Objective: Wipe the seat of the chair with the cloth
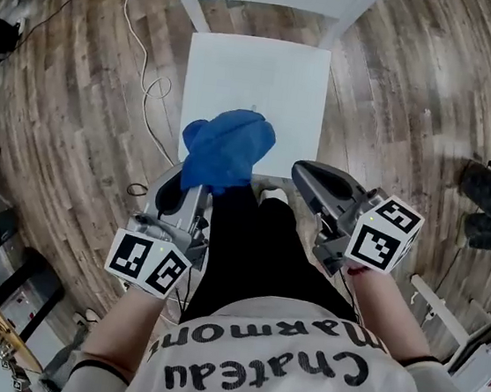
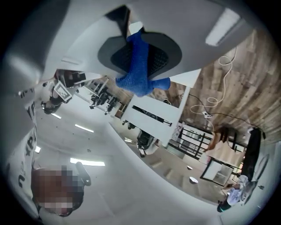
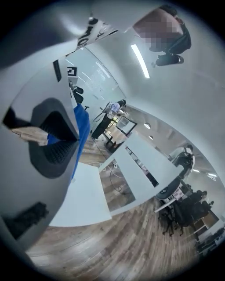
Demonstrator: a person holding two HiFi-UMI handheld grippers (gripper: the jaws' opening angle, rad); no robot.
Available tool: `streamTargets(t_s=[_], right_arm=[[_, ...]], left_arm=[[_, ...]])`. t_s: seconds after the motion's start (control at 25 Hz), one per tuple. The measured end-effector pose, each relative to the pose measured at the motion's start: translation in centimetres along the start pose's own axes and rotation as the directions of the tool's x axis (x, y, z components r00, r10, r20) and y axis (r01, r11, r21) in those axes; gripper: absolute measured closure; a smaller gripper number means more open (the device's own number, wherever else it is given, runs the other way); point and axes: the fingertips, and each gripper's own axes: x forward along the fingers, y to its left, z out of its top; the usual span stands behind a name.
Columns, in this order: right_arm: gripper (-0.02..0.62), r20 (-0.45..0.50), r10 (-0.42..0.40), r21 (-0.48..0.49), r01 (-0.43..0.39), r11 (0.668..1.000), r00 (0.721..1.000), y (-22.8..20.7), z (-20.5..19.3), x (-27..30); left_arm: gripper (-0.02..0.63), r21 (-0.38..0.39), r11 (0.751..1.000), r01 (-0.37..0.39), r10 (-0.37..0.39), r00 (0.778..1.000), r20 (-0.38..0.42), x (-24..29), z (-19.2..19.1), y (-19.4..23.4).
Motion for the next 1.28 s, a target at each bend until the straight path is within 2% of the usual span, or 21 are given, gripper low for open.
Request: streamTargets(t_s=[0.08, 0.2, 0.36, 0.48, 0.56, 0.64, 0.76, 0.84, 0.96, 1.12, 1.28], right_arm=[[0.581, -0.033, 0.027, -0.017, -0.028, 0.999, 0.999, 1.5, -0.5, 2.1], [0.581, -0.063, 0.036, -0.016, -0.037, 0.999, 0.997, 3.2, -1.7, 4.8], [0.581, -0.082, 0.024, 0.008, -0.024, 1.000, 0.996, 4.0, -3.4, 7.2], [0.581, -0.085, 0.001, 0.034, 0.002, 0.999, 0.996, 4.0, -4.8, 8.1], [0.581, -0.071, -0.017, 0.061, 0.022, 0.998, 0.997, 3.7, -5.5, 8.4], [0.581, -0.058, -0.043, 0.091, 0.048, 0.995, 0.997, 2.9, -6.4, 8.3], [0.581, -0.042, -0.083, 0.124, 0.087, 0.988, 0.996, 1.4, -7.9, 7.3], [0.581, -0.028, -0.104, 0.136, 0.107, 0.985, 0.994, 0.7, -8.7, 6.0], [0.581, -0.005, -0.121, 0.153, 0.121, 0.981, 0.993, 0.0, -10.1, 4.2], [0.581, -0.005, -0.136, 0.158, 0.135, 0.978, 0.991, -1.5, -12.7, 1.4], [0.581, 0.017, -0.182, 0.196, 0.175, 0.965, 0.983, -3.5, -15.1, -2.3]], left_arm=[[0.574, -0.016, 0.998, -0.066, 0.066, 0.997, 0.032, -1.7, 0.4, 3.2], [0.573, 0.043, 0.991, -0.127, 0.127, 0.992, 0.016, -2.6, -1.1, 8.0], [0.572, 0.117, 0.972, -0.202, 0.214, 0.972, -0.095, -0.8, -6.2, 14.5], [0.572, 0.169, 0.965, -0.199, 0.231, 0.953, -0.198, 1.7, -9.8, 17.6], [0.572, 0.212, 0.961, -0.180, 0.235, 0.934, -0.269, 3.4, -12.1, 19.2], [0.572, 0.261, 0.951, -0.166, 0.251, 0.906, -0.341, 4.8, -14.6, 20.7], [0.572, 0.298, 0.939, -0.172, 0.287, 0.868, -0.404, 6.1, -17.4, 22.2], [0.572, 0.326, 0.929, -0.172, 0.305, 0.857, -0.416, 6.8, -18.6, 22.6], [0.572, 0.370, 0.915, -0.164, 0.317, 0.858, -0.404, 7.9, -19.6, 22.6], [0.574, 0.354, 0.903, -0.242, 0.364, 0.870, -0.333, 9.6, -19.9, 22.1], [0.577, 0.374, 0.880, -0.292, 0.407, 0.869, -0.280, 10.7, -20.0, 21.2]])
